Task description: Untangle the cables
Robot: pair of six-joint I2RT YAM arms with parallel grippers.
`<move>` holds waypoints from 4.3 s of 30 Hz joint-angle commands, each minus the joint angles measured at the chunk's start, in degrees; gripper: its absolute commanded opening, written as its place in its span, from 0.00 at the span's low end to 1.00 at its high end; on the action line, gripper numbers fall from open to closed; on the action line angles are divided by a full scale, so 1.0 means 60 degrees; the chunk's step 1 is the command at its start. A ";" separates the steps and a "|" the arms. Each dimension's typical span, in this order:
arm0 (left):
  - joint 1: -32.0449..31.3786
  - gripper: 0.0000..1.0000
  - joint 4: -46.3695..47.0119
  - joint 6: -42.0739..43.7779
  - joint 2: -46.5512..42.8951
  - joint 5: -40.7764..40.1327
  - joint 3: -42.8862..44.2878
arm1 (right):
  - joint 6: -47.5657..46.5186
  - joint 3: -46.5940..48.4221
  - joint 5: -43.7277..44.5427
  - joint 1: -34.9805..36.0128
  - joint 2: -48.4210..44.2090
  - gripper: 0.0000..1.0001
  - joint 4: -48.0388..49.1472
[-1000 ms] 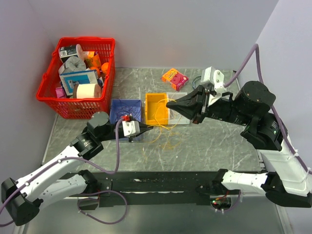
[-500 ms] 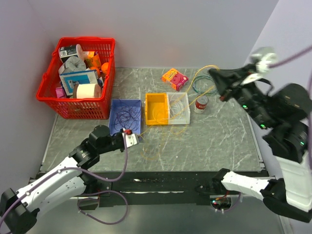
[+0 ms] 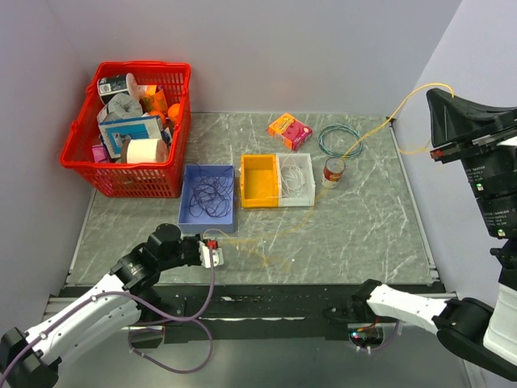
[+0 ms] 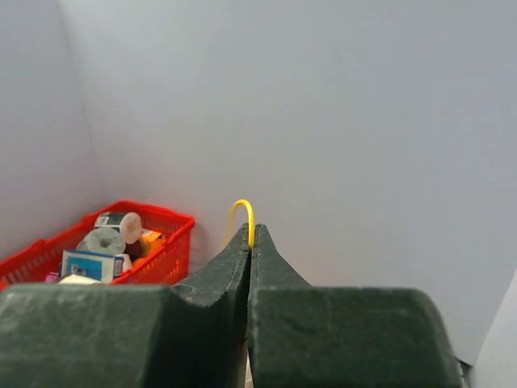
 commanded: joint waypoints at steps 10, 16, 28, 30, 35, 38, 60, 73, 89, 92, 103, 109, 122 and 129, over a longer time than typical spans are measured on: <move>0.0050 0.01 -0.0445 0.1203 -0.0269 -0.0978 -0.0303 | -0.0242 0.0766 0.0297 -0.0255 0.1249 0.00 0.0099; 0.0385 0.01 -0.1747 0.3268 -0.1806 -0.2295 -0.1327 | -0.1485 0.2421 0.2082 -0.0461 0.2113 0.00 -0.0033; 0.1163 0.01 -0.4504 0.2191 -0.4034 -0.3106 -0.0848 | -0.3526 0.1590 0.4416 -0.1486 0.2073 0.00 0.1491; 0.1163 0.01 -0.4317 0.1999 -0.4108 -0.2521 -0.0583 | -0.2896 0.1165 0.3319 -0.1486 0.1954 0.00 0.1083; 0.1163 0.01 -0.2779 0.0405 -0.2796 -0.1113 0.0412 | -0.1975 0.1002 0.0873 -0.1472 0.2333 0.00 -0.0366; 0.1163 0.01 -0.1915 -0.1118 -0.1474 -0.0236 0.1145 | -0.1374 0.0711 -0.0301 -0.1472 0.2568 0.00 -0.0269; 0.1192 0.01 0.0563 -0.2807 -0.1281 0.1614 0.0005 | 0.0035 0.1616 -0.2164 -0.1486 0.5732 0.00 0.0803; 0.1192 0.01 0.0754 -0.2778 -0.1339 0.1233 -0.0084 | 0.0270 0.2760 -0.2515 -0.1486 0.6231 0.00 0.1183; 0.1207 0.01 0.0768 -0.2763 -0.1339 0.1159 -0.0113 | 0.0563 0.2716 -0.3394 -0.1428 0.6304 0.00 0.2224; 0.1207 0.01 0.0783 -0.2763 -0.1369 0.1130 -0.0128 | 0.0680 0.2365 -0.3351 -0.1428 0.6231 0.00 0.2194; 0.1207 0.01 0.0768 -0.2792 -0.1339 0.1145 -0.0099 | 0.1207 0.1383 -0.3423 -0.1428 0.6449 0.00 0.1990; 0.1207 0.01 0.0783 -0.2792 -0.1383 0.1115 -0.0113 | 0.1412 0.0637 -0.3350 -0.1413 0.6626 0.00 0.2091; 0.1207 0.01 0.0812 -0.2792 -0.1457 0.1086 -0.0128 | 0.2335 -0.2073 -0.3320 -0.1515 0.6656 0.00 0.2750; 0.1222 0.01 0.0827 -0.2792 -0.1486 0.1086 -0.0142 | 0.3243 -0.2996 -0.3775 -0.1530 0.7226 0.00 0.2999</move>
